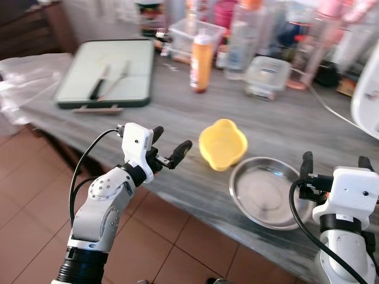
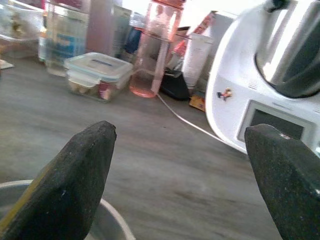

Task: Setting the table

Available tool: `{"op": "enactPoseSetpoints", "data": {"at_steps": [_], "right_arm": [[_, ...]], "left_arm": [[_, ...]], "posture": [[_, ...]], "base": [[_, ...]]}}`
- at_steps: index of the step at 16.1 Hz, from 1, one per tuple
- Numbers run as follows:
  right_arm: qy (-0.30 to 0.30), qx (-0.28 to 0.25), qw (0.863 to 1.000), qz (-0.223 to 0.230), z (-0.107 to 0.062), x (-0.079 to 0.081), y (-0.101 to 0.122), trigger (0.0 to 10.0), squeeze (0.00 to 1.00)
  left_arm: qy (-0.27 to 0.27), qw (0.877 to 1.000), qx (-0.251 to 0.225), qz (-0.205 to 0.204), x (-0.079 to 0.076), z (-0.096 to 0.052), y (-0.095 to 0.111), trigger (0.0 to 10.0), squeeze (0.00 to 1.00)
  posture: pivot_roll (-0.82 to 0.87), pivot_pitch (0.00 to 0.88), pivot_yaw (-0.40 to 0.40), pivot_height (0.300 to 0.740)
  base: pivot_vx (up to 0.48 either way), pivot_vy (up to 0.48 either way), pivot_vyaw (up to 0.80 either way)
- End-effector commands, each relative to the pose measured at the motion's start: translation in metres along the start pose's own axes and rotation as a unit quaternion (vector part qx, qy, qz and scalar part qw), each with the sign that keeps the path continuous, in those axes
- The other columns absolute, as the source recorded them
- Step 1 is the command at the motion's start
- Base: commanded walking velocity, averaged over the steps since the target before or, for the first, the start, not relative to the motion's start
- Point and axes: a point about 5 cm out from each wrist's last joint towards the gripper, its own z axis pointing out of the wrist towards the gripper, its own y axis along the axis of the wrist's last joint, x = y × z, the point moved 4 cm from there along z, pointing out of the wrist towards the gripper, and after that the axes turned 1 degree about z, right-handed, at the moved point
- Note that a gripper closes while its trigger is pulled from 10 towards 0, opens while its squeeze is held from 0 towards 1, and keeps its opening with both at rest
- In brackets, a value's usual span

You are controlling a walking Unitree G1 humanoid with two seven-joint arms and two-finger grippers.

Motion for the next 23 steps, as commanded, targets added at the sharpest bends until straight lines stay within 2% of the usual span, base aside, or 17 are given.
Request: {"op": "enactPoseSetpoints", "data": {"at_steps": [1, 5, 9, 14, 23], "right_arm": [[0.018, -0.009, 1.0, 0.007, -0.001, 0.006, 0.005, 10.0, 0.0], [0.033, -0.017, 0.999, 0.013, -0.001, 0.012, 0.01, 10.0, 0.0], [0.047, -0.024, 0.998, 0.022, 0.001, 0.018, 0.012, 10.0, 0.0], [0.052, -0.024, 0.998, 0.027, 0.001, 0.021, 0.012, 10.0, 0.0], [0.052, -0.017, 0.998, 0.027, 0.003, 0.023, 0.008, 10.0, 0.0]], "left_arm": [[0.034, 0.999, -0.009, 0.011, 0.009, -0.001, 0.004, 10.0, 0.0], [0.098, 0.995, -0.015, 0.027, 0.028, -0.005, 0.008, 10.0, 0.0], [0.073, 0.997, -0.004, 0.017, 0.019, -0.004, 0.003, 10.0, 0.0], [0.062, 0.998, 0.005, 0.019, 0.016, -0.004, -0.001, 10.0, 0.0], [0.045, 0.999, 0.012, 0.022, 0.012, -0.003, -0.002, 10.0, 0.0]], "posture": [[0.02, 0.111, -0.016, 0.74], [0.03, 0.114, -0.019, 0.74], [0.04, 0.115, -0.023, 0.74], [0.04, 0.114, -0.026, 0.74], [0.04, 0.115, -0.016, 0.74]], "base": [[0.0, 0.0, -0.8], [0.0, 0.0, -0.8], [0.0, 0.0, -0.8], [0.0, 0.214, 0.0], [0.0, 0.323, -0.78]]}}
